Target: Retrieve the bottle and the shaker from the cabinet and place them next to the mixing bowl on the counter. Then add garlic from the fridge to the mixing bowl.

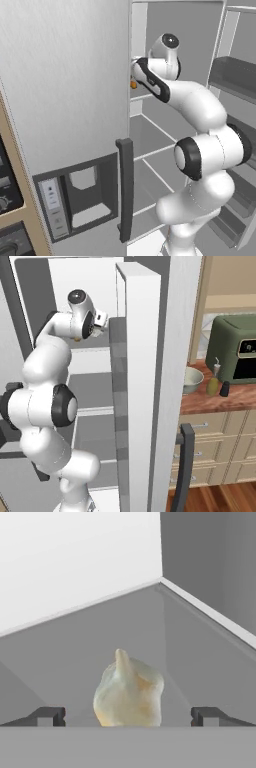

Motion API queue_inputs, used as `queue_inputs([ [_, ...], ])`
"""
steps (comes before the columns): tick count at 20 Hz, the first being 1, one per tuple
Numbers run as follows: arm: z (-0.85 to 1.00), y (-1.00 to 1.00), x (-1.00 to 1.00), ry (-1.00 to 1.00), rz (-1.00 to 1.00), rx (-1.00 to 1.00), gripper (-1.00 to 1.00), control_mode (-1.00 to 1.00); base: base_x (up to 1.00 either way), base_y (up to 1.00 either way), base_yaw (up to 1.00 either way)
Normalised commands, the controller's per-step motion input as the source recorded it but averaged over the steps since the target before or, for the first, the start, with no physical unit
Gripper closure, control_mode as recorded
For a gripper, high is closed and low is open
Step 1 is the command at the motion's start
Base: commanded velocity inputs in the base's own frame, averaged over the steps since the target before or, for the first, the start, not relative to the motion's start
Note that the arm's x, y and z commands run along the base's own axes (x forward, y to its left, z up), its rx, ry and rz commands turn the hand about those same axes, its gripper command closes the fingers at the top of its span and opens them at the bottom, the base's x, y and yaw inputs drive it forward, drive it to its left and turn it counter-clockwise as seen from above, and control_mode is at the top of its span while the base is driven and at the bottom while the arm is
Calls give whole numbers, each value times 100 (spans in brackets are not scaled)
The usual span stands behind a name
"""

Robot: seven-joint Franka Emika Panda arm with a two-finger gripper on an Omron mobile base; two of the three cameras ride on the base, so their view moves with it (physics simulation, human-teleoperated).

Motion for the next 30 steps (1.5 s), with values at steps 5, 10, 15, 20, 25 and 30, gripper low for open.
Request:
queue_inputs([
  [5,-4,0,16,0,0,0,-100,-100,0,0,0],
  [10,-20,0,0,0,0,0,-100,-100,0,0,0],
  [15,-23,0,0,0,0,0,-100,-100,0,0,0],
  [20,-18,0,13,0,0,0,-100,-100,0,0,0],
  [25,-8,0,17,0,0,0,-100,-100,0,0,0],
  [30,0,0,2,0,0,0,-100,-100,0,0,0],
])
